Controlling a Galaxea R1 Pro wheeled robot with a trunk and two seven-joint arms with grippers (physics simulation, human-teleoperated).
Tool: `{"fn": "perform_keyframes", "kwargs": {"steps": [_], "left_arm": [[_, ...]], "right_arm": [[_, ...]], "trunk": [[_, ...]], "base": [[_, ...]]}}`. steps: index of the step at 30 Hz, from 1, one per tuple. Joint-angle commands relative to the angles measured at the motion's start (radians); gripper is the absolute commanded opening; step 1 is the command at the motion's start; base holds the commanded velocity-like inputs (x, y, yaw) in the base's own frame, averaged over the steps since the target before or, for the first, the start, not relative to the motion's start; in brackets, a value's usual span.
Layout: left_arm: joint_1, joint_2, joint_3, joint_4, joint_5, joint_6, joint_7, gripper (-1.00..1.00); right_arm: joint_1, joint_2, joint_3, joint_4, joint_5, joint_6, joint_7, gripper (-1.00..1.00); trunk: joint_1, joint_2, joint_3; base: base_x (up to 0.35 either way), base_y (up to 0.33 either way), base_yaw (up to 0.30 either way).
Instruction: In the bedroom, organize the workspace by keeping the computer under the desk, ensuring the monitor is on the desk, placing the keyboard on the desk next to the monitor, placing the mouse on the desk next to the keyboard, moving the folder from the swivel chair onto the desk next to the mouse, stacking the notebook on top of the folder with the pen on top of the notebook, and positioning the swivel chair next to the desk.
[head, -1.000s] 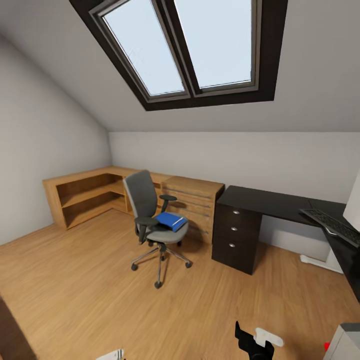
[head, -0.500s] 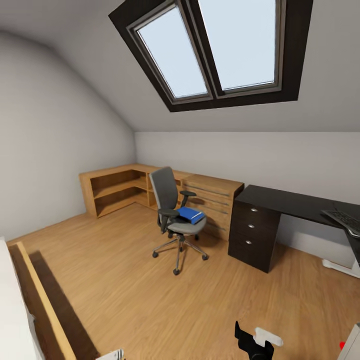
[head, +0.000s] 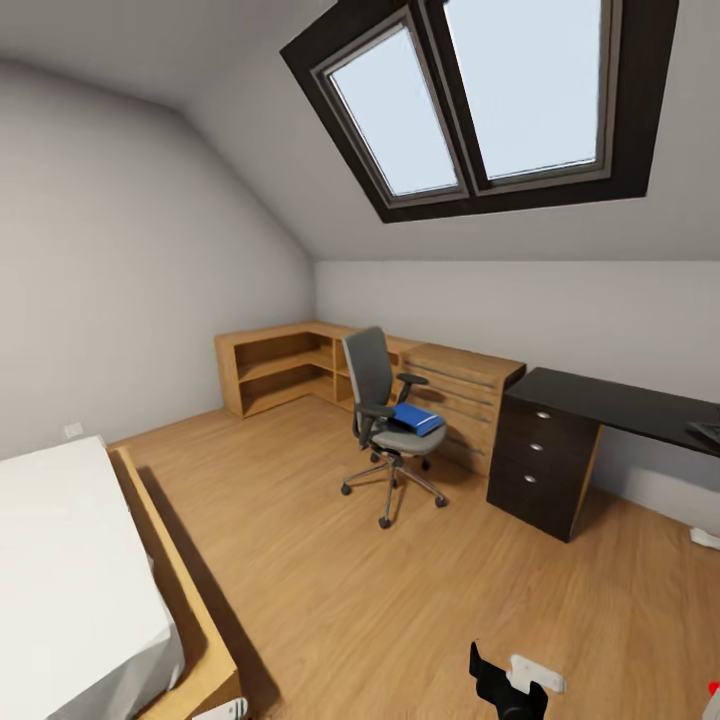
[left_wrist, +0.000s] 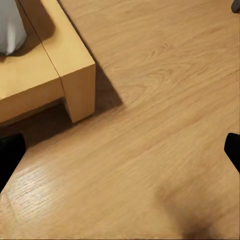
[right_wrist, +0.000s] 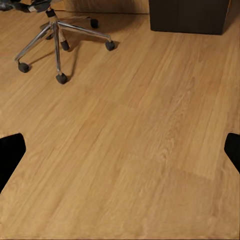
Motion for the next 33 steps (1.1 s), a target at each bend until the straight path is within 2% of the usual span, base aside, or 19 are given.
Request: {"fn": "perform_keyframes", "kwargs": {"steps": [1, 8, 16, 24, 33], "left_arm": [[-0.001, -0.001, 0.003, 0.001, -0.001, -0.003, 0.001, 1.00], [-0.001, -0.001, 0.003, 0.001, -0.001, -0.003, 0.001, 1.00], [-0.001, -0.005, 0.002, 0.001, -0.001, -0.003, 0.001, 1.00], [-0.001, -0.006, 0.002, 0.001, -0.002, -0.004, 0.001, 1.00], [-0.001, -0.006, 0.000, 0.001, -0.003, -0.002, 0.001, 1.00]], "right_arm": [[-0.001, 0.000, 0.007, 0.002, -0.010, -0.004, 0.000, 1.00], [-0.001, -0.001, 0.007, 0.002, -0.010, -0.004, 0.000, 1.00], [-0.001, -0.002, 0.006, 0.002, -0.010, -0.004, 0.000, 1.00], [-0.001, -0.005, 0.005, 0.002, -0.011, -0.004, 0.000, 1.00], [-0.001, -0.006, 0.005, 0.002, -0.011, -0.004, 0.000, 1.00]], "trunk": [[-0.001, -0.001, -0.002], [-0.001, -0.001, -0.007], [-0.001, -0.001, -0.012], [-0.001, -0.001, -0.014], [-0.035, 0.062, 0.013]], "base": [[-0.329, 0.000, 0.238], [-0.329, 0.000, 0.207], [-0.319, -0.030, 0.068], [-0.094, -0.017, 0.010], [-0.014, -0.003, 0.001]]}}
